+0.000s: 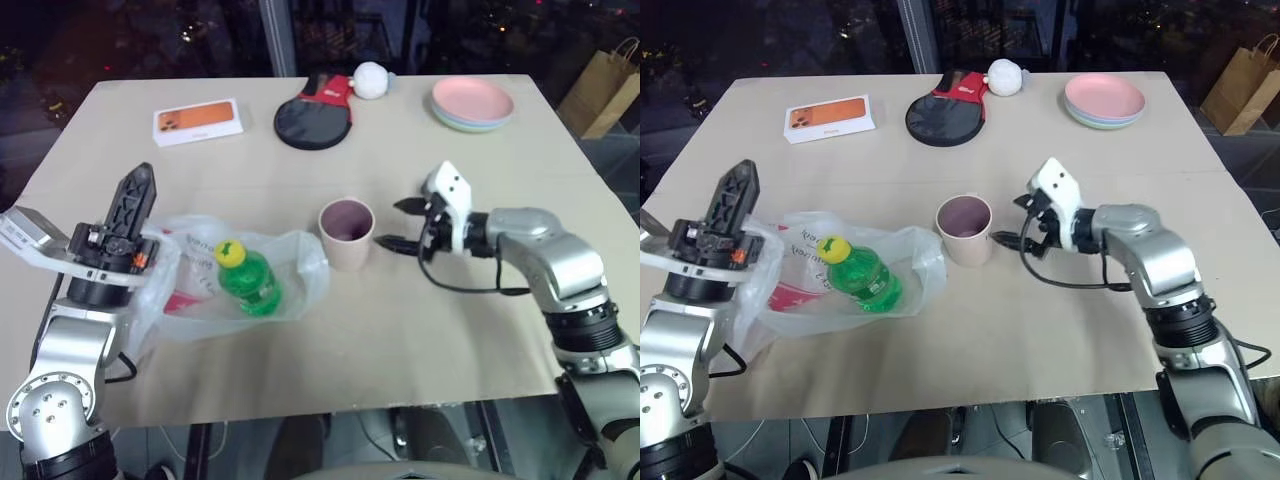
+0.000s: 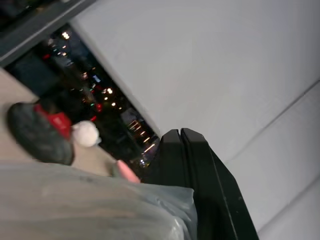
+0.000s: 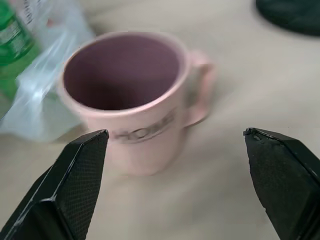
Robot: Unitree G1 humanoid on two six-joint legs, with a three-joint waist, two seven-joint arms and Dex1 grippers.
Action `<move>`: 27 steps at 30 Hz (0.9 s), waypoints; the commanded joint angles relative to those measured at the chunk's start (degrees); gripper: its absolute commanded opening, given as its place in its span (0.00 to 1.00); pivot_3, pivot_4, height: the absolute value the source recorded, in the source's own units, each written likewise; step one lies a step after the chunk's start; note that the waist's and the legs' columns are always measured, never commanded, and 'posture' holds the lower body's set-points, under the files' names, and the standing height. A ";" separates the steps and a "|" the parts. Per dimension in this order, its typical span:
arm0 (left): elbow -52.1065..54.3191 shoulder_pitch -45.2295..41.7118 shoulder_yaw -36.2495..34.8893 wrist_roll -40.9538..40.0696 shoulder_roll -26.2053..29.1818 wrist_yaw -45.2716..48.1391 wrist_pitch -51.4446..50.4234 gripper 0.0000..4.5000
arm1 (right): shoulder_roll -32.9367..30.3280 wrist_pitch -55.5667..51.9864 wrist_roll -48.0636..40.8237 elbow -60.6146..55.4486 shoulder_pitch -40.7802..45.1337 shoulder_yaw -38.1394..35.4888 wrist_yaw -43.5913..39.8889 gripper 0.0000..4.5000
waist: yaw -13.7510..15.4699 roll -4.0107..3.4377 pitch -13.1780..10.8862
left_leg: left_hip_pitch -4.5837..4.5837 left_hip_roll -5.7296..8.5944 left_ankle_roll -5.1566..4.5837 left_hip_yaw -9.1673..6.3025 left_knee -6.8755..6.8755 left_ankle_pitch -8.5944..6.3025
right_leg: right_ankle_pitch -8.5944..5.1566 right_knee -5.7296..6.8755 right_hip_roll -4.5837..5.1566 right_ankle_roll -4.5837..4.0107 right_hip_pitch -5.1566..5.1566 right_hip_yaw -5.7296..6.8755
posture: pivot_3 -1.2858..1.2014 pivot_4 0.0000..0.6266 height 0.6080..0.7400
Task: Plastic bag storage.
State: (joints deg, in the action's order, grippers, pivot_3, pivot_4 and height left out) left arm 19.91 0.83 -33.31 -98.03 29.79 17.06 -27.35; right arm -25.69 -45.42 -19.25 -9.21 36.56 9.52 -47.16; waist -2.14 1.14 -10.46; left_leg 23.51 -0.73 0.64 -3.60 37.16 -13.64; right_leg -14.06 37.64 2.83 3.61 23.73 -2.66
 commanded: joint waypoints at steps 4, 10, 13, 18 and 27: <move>-0.55 -0.69 -2.95 0.47 1.77 1.81 -1.86 0.00 | 4.85 -4.81 -2.86 0.87 3.85 -5.79 7.53 0.98 | 0.07 0.01 0.00 | 0.00 0.00 0.01 -0.05 0.02 0.00 | 0.00 0.04 0.00 0.00 0.00 0.03 | 0.52 0.24 1.00; 0.62 -1.06 -2.92 0.58 0.79 1.46 -2.34 0.00 | 5.68 -9.72 -5.59 2.28 6.34 -7.92 9.36 0.98 | 0.12 0.01 0.01 | 0.05 0.01 0.00 -0.09 0.02 0.00 | 0.00 -0.01 0.02 -0.01 0.00 0.07 | 0.52 0.24 1.00; 1.34 -0.77 -2.93 0.71 0.02 1.40 -2.18 0.00 | 5.90 -11.61 -5.07 4.39 8.42 -7.01 10.70 0.98 | -0.06 0.00 0.00 | 0.06 0.01 0.00 -0.07 0.02 0.00 | 0.01 0.01 0.02 -0.01 0.03 0.06 | 0.52 0.24 1.00; 2.53 0.18 -3.18 0.86 -0.81 1.09 -2.21 0.00 | 6.58 -11.98 -3.31 6.32 10.06 -2.64 10.92 0.98 | -0.08 0.00 0.00 | 0.06 0.01 0.00 -0.08 0.01 0.00 | 0.00 0.01 0.02 -0.02 0.04 0.07 | 0.52 0.24 1.00; 3.92 0.68 -3.43 0.48 -1.09 0.37 -2.22 0.00 | 4.83 -9.42 -1.02 10.60 13.57 -3.20 11.34 0.98 | 0.11 0.00 0.01 | 0.11 0.02 0.00 -0.09 0.03 0.00 | 0.01 0.00 0.03 -0.01 0.05 0.09 | 0.52 0.24 1.00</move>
State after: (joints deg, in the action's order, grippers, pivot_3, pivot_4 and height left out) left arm 21.83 1.04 -35.38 -96.96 28.64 17.19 -29.65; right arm -19.41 -56.13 -20.53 1.73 49.09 8.16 -34.99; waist -2.03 1.14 -10.46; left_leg 23.63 -0.70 0.64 -3.70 37.19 -13.63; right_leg -14.05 37.64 2.87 3.59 23.78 -2.57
